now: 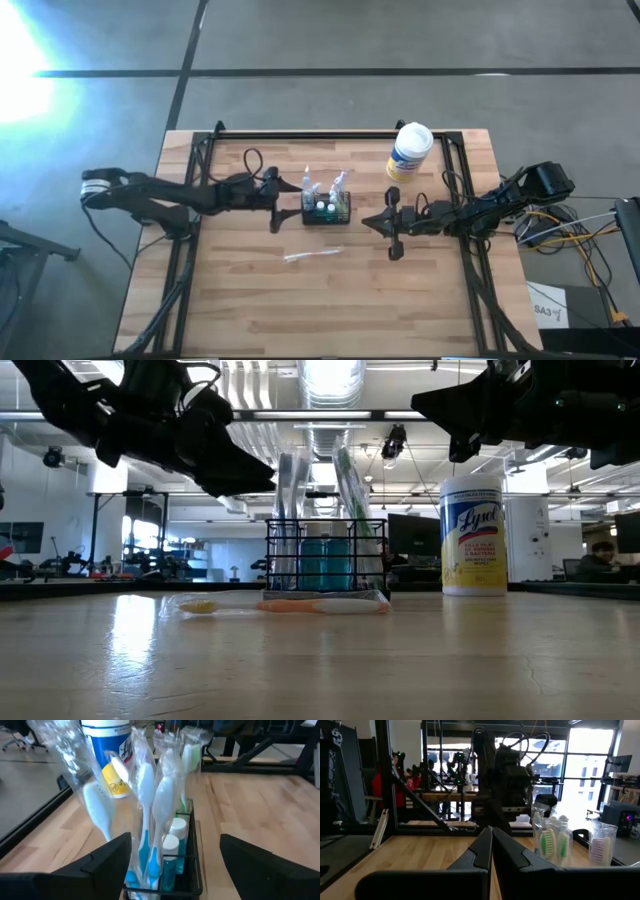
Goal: Pick & Place toothbrushing station
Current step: Put the orange toothbrush into the black wire organizer
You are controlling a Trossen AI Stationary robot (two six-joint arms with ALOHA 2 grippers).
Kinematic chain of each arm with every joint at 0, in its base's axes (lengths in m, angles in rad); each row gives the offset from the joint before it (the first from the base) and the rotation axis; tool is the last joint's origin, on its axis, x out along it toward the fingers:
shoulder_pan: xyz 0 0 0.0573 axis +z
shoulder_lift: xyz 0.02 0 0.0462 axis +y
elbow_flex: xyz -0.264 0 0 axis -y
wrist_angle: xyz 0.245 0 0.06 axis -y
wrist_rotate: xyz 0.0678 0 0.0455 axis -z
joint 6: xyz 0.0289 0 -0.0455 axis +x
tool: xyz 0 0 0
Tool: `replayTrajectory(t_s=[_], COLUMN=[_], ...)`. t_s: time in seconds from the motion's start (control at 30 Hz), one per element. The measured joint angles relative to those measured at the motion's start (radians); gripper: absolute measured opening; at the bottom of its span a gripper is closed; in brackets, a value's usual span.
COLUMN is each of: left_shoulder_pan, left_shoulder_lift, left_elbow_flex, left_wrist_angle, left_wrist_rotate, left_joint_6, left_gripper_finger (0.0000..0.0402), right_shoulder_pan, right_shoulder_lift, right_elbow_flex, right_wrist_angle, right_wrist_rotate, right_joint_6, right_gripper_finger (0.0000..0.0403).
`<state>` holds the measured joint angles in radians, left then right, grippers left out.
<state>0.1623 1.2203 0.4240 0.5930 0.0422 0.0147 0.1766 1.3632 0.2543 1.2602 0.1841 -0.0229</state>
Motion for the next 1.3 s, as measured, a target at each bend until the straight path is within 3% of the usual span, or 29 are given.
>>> replayTrajectory(t_s=[0.43,0.57,0.67,0.83,0.97,1.07,1.17,1.3], left_shoulder_pan=[0.0,0.0,0.0,0.0,0.0,0.0,0.0,0.0], left_shoulder_lift=[-0.262,-0.396,-0.51,-0.697,-0.793,-0.844,-0.887,-0.949], left_elbow_flex=[-0.005,-0.015,-0.076,-0.202,-0.259,-0.284,-0.316,-0.371], left_wrist_angle=[-0.221,-0.279,-0.224,-0.183,-0.186,-0.204,-0.213,-0.208], left_wrist_rotate=[0.031,0.091,0.155,0.162,0.177,0.275,0.366,0.378], left_joint_6=[0.033,0.041,0.043,0.02,-0.039,-0.035,-0.021,-0.037], left_gripper_finger=[0.0305,0.0305,0.0293,0.022,0.011,0.0023,0.0014,0.0005], right_shoulder_pan=[0.0,0.0,0.0,0.0,0.0,0.0,0.0,0.0], right_shoulder_lift=[0.0,0.0,0.0,0.0,0.0,0.0,0.0,0.0], right_elbow_flex=[0.0,0.0,0.0,0.0,0.0,0.0,0.01,0.046], right_wrist_angle=[0.0,0.0,-0.003,-0.014,-0.014,-0.014,-0.014,-0.024], right_wrist_rotate=[0.0,0.0,0.0,0.0,0.0,0.0,0.001,0.001], right_joint_6=[0.016,0.016,0.02,0.021,0.022,0.024,0.054,0.13], right_gripper_finger=[0.0008,0.0008,0.0008,0.0008,0.0008,0.0008,0.0008,0.0008])
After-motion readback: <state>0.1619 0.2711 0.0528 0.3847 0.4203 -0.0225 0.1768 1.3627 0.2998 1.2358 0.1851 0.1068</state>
